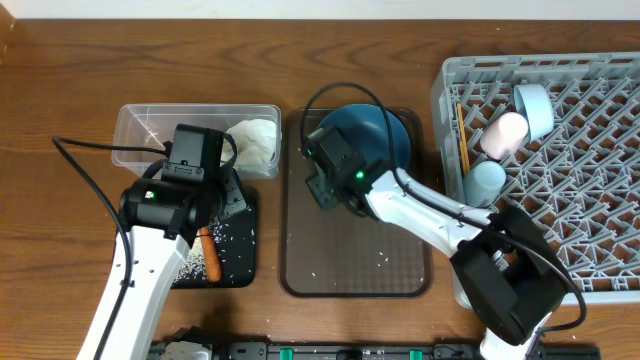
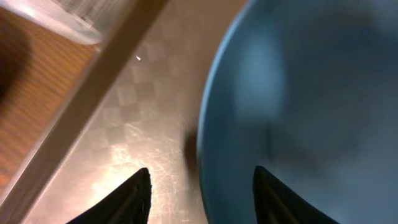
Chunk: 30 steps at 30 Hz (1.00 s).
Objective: Sort waste into correct bins and load items into the dishwasher rack
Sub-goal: 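Lift the blue plate and carry it right into the rack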
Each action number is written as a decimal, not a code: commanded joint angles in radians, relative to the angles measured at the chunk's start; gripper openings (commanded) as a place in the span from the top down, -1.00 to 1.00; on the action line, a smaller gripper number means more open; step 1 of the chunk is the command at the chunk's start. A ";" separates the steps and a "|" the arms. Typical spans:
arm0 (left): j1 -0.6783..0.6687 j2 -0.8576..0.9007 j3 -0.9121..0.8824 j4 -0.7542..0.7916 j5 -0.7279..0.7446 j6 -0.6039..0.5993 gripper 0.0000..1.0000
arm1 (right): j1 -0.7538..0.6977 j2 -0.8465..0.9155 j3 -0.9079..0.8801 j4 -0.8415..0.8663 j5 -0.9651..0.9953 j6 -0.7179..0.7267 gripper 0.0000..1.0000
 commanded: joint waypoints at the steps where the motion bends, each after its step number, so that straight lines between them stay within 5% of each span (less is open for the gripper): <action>1: 0.005 -0.004 0.008 -0.006 -0.002 0.016 -0.18 | 0.002 0.008 -0.056 0.060 0.019 0.014 0.01; 8: 0.005 -0.004 0.008 -0.022 -0.002 0.016 -0.20 | 0.002 0.008 -0.118 0.133 0.018 0.014 0.56; 11: 0.005 -0.004 0.008 -0.022 -0.002 0.016 -0.20 | 0.002 0.008 -0.117 0.145 0.018 0.014 0.98; 15: 0.005 -0.004 0.008 -0.022 -0.002 0.016 -0.24 | 0.002 -0.021 -0.109 0.148 -0.027 0.016 0.98; 19: 0.005 -0.004 0.008 -0.022 -0.002 0.016 -0.49 | -0.005 -0.113 -0.108 0.156 -0.153 0.015 0.98; 30: 0.005 -0.004 0.008 -0.022 -0.002 0.016 -0.78 | -0.179 -0.573 -0.108 0.095 -0.535 0.169 0.98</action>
